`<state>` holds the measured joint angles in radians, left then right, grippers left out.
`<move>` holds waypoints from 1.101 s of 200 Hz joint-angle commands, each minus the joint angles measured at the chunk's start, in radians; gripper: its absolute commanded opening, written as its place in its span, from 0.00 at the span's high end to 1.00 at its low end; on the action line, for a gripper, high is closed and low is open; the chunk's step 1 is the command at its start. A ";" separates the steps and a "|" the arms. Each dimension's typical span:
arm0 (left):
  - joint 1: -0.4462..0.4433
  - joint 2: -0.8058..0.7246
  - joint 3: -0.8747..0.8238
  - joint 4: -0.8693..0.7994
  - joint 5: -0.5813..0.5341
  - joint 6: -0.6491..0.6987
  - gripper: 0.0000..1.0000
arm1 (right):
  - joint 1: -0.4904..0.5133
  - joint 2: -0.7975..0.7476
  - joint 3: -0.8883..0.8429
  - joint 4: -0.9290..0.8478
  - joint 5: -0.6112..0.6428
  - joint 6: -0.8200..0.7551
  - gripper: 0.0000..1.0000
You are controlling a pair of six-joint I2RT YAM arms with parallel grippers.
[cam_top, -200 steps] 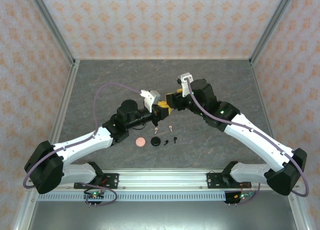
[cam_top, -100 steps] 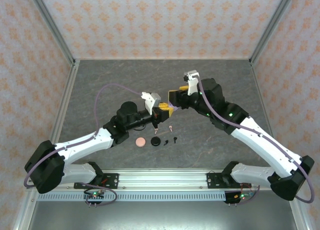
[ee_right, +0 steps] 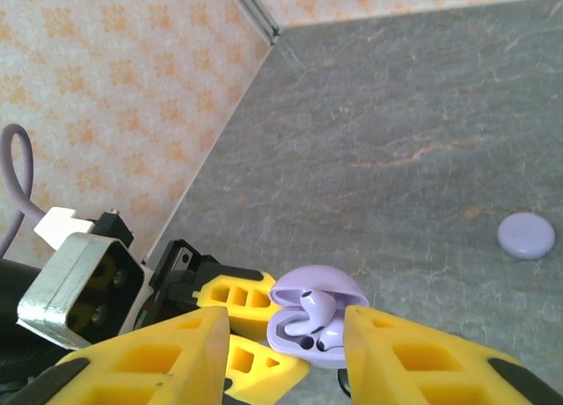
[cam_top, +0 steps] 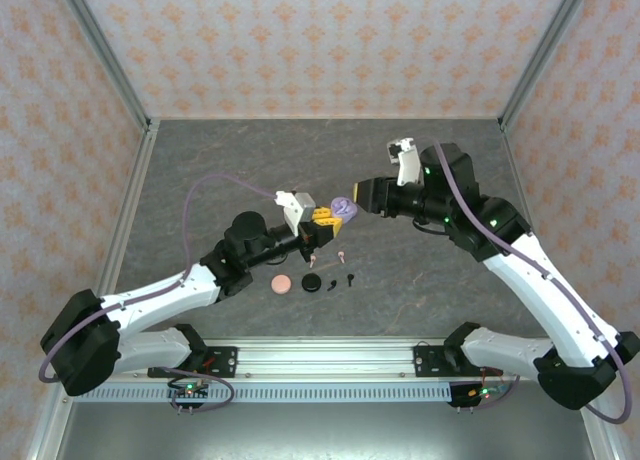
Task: Insert the wireless bluetooth earbuds into the charging case
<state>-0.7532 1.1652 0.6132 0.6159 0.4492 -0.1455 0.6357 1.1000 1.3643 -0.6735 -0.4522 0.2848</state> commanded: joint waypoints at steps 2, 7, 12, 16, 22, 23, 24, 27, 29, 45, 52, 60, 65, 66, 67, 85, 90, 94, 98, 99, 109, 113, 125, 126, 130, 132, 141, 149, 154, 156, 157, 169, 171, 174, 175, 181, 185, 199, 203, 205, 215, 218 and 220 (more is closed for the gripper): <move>-0.009 -0.019 -0.008 0.045 -0.022 0.035 1.00 | -0.001 0.044 0.056 -0.102 -0.042 -0.003 0.62; -0.009 -0.019 -0.007 0.044 -0.021 0.037 1.00 | 0.000 0.053 0.063 -0.101 -0.044 -0.005 0.62; -0.010 -0.018 -0.006 0.043 -0.021 0.037 1.00 | 0.002 0.062 0.069 -0.104 -0.044 -0.007 0.63; -0.011 -0.018 -0.006 0.042 -0.021 0.037 1.00 | 0.004 0.069 0.076 -0.108 -0.041 -0.010 0.63; -0.011 -0.016 -0.004 0.042 -0.020 0.039 1.00 | 0.008 0.078 0.084 -0.115 -0.027 -0.016 0.63; -0.011 -0.016 -0.004 0.041 -0.020 0.038 1.00 | 0.008 0.078 0.086 -0.116 -0.023 -0.016 0.63; -0.012 -0.016 -0.004 0.042 -0.021 0.037 1.00 | 0.008 0.078 0.086 -0.116 -0.023 -0.016 0.63; -0.012 -0.016 -0.004 0.041 -0.020 0.038 1.00 | 0.011 0.078 0.090 -0.121 -0.013 -0.020 0.63; -0.012 -0.016 -0.003 0.041 -0.021 0.039 1.00 | 0.011 0.078 0.091 -0.122 -0.010 -0.021 0.63; -0.012 -0.014 0.002 0.035 -0.020 0.038 1.00 | 0.022 0.117 0.106 -0.135 0.021 -0.038 0.63; -0.012 -0.013 0.003 0.034 -0.020 0.040 1.00 | 0.029 0.127 0.109 -0.133 0.031 -0.043 0.63; -0.014 -0.011 0.005 0.035 -0.021 0.038 1.00 | 0.036 0.134 0.110 -0.131 0.040 -0.050 0.63; -0.013 -0.010 0.006 0.033 -0.021 0.039 1.00 | 0.041 0.139 0.114 -0.131 0.048 -0.053 0.63; -0.013 -0.010 0.007 0.031 -0.020 0.039 1.00 | 0.043 0.141 0.116 -0.134 0.051 -0.056 0.63; -0.013 -0.010 0.007 0.031 -0.020 0.039 1.00 | 0.043 0.141 0.116 -0.134 0.051 -0.056 0.63; -0.015 -0.006 0.011 0.028 -0.022 0.038 1.00 | 0.053 0.159 0.125 -0.143 0.072 -0.069 0.63; -0.015 -0.006 0.011 0.028 -0.022 0.038 1.00 | 0.056 0.162 0.127 -0.144 0.077 -0.071 0.63; -0.015 -0.004 0.012 0.028 -0.022 0.039 1.00 | 0.059 0.164 0.127 -0.143 0.078 -0.072 0.63; -0.015 -0.004 0.013 0.028 -0.022 0.038 1.00 | 0.061 0.168 0.127 -0.143 0.078 -0.073 0.63; -0.015 -0.003 0.013 0.027 -0.022 0.038 1.00 | 0.061 0.168 0.127 -0.143 0.078 -0.074 0.63; -0.015 -0.001 0.014 0.026 -0.024 0.038 1.00 | 0.066 0.172 0.127 -0.140 0.078 -0.075 0.63; -0.015 -0.001 0.014 0.027 -0.024 0.037 1.00 | 0.067 0.174 0.128 -0.139 0.078 -0.076 0.63; -0.015 0.001 0.016 0.026 -0.024 0.035 1.00 | 0.072 0.179 0.128 -0.139 0.081 -0.078 0.63; -0.015 0.001 0.016 0.026 -0.024 0.035 1.00 | 0.073 0.178 0.128 -0.139 0.081 -0.078 0.63; -0.015 0.001 0.016 0.025 -0.024 0.035 1.00 | 0.074 0.181 0.128 -0.139 0.082 -0.080 0.63; -0.015 0.002 0.016 0.026 -0.025 0.035 1.00 | 0.074 0.181 0.129 -0.140 0.084 -0.080 0.63; -0.015 0.002 0.016 0.026 -0.025 0.034 1.00 | 0.076 0.182 0.129 -0.142 0.091 -0.082 0.63; -0.015 0.004 0.017 0.024 -0.026 0.034 1.00 | 0.078 0.183 0.131 -0.147 0.099 -0.082 0.64; -0.015 0.004 0.017 0.024 -0.026 0.034 1.00 | 0.079 0.185 0.130 -0.149 0.101 -0.085 0.63; -0.015 0.004 0.017 0.024 -0.027 0.034 1.00 | 0.080 0.184 0.129 -0.149 0.102 -0.084 0.63; -0.015 0.004 0.017 0.024 -0.027 0.033 1.00 | 0.080 0.185 0.129 -0.151 0.103 -0.085 0.63; -0.015 0.004 0.016 0.024 -0.029 0.032 1.00 | 0.082 0.185 0.127 -0.152 0.109 -0.084 0.64; -0.015 0.003 0.017 0.024 -0.028 0.033 1.00 | 0.082 0.185 0.126 -0.152 0.109 -0.084 0.64; -0.015 0.003 0.017 0.024 -0.029 0.033 1.00 | 0.082 0.185 0.125 -0.151 0.110 -0.084 0.64; -0.015 0.003 0.017 0.025 -0.028 0.033 1.00 | 0.083 0.185 0.124 -0.151 0.111 -0.085 0.64; -0.015 0.004 0.017 0.025 -0.029 0.032 1.00 | 0.085 0.187 0.124 -0.152 0.114 -0.084 0.64; -0.015 0.003 0.016 0.026 -0.029 0.031 1.00 | 0.086 0.188 0.125 -0.153 0.117 -0.085 0.64; -0.015 0.003 0.017 0.026 -0.029 0.031 1.00 | 0.089 0.190 0.125 -0.155 0.121 -0.088 0.65; -0.015 0.003 0.017 0.024 -0.029 0.031 1.00 | 0.091 0.193 0.126 -0.156 0.122 -0.087 0.65; -0.015 0.003 0.018 0.024 -0.029 0.031 1.00 | 0.090 0.193 0.126 -0.156 0.121 -0.087 0.65; -0.015 0.004 0.018 0.024 -0.028 0.031 1.00 | 0.091 0.195 0.127 -0.157 0.120 -0.089 0.67; -0.015 0.004 0.018 0.024 -0.030 0.032 1.00 | 0.091 0.195 0.127 -0.157 0.120 -0.090 0.67; -0.015 0.003 0.018 0.024 -0.030 0.031 1.00 | 0.093 0.196 0.127 -0.157 0.119 -0.090 0.67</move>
<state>-0.7643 1.1656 0.6132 0.6170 0.4362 -0.1291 0.7177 1.2892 1.4574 -0.8089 -0.3614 0.2119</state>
